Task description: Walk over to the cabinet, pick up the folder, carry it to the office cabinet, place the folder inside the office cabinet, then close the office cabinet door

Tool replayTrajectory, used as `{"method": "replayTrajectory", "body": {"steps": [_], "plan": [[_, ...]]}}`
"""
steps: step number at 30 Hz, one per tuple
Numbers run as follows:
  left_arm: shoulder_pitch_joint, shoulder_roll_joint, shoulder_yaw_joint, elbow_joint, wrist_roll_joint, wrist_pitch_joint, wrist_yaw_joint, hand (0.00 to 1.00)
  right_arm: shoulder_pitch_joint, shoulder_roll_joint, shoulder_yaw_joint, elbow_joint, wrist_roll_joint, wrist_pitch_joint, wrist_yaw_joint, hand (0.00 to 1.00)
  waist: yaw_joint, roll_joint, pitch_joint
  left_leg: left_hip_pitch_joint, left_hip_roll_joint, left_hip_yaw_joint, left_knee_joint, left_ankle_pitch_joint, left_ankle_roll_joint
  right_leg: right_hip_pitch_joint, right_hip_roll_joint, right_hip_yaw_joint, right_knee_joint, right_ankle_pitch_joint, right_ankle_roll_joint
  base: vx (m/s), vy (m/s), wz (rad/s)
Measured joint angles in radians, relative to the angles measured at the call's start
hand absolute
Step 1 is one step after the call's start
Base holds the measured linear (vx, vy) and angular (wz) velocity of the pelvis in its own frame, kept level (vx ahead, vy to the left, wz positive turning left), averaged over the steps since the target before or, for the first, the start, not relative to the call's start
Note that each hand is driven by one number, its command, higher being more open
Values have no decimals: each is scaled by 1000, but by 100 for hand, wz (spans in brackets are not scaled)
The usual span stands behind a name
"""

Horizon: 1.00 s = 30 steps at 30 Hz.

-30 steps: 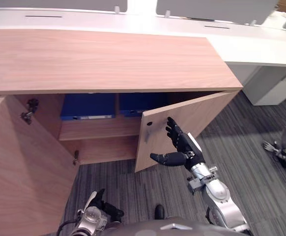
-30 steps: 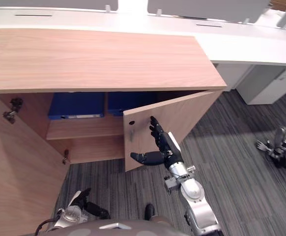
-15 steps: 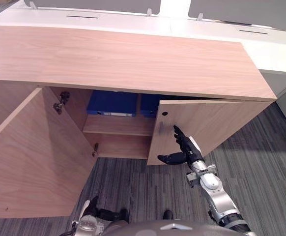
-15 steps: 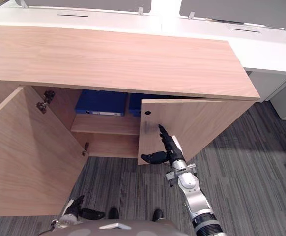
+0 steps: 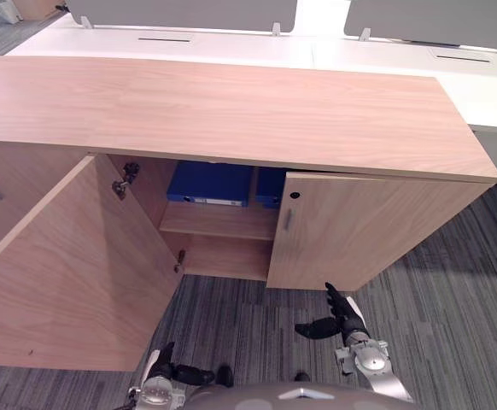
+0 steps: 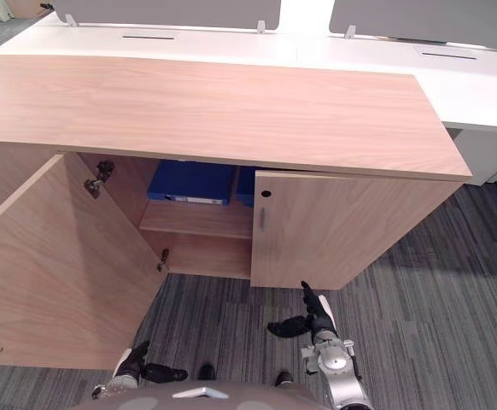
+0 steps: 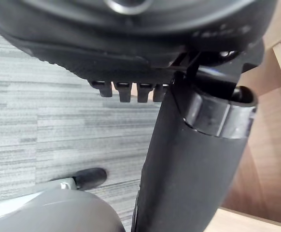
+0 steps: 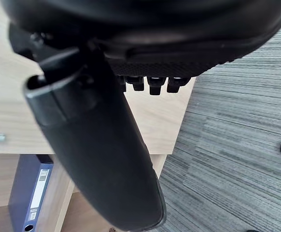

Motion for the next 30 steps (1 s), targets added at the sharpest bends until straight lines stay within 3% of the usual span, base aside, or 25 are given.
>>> {"method": "replayTrajectory", "body": {"steps": [5, 16, 21, 24, 30], "plan": [[31, -3, 7, -39, -94, -5, 24, 100, 2, 25, -57, 43, 5, 1, -31, 100, 1, -1, 0, 1, -9, -19, -1, 1, 2, 13, -8, -25, -2, -4, 3, 4, 0, 13], [85, -94, 272, -158, -353, -29, 85, 100, -40, 53, -95, 163, 6, 5, -64, 100, 17, -11, 11, -39, -39, -157, -5, 17, 4, 51, -26, -173, -3, -39, 17, 19, -18, 40], [93, -99, 396, -266, -434, -49, 109, 100, -99, 46, -95, 170, 6, 5, -67, 100, 63, -6, 20, -58, -49, -215, -1, 24, -1, 60, -30, -232, 1, -54, 10, 40, -23, 35], [97, -95, 484, -319, -467, -67, 124, 100, -130, 46, -95, 172, 6, 4, -68, 100, 72, 1, 35, -55, -57, -256, -1, 28, -1, 84, -31, -270, 2, -65, 4, 27, -21, 41], [105, -51, 612, -421, -522, -74, 161, 100, -162, 41, -94, 213, 16, 5, -69, 100, 118, 3, 46, -55, -57, -280, -6, 28, -1, 85, -33, -280, 29, -90, -9, 20, -24, 14]]}}
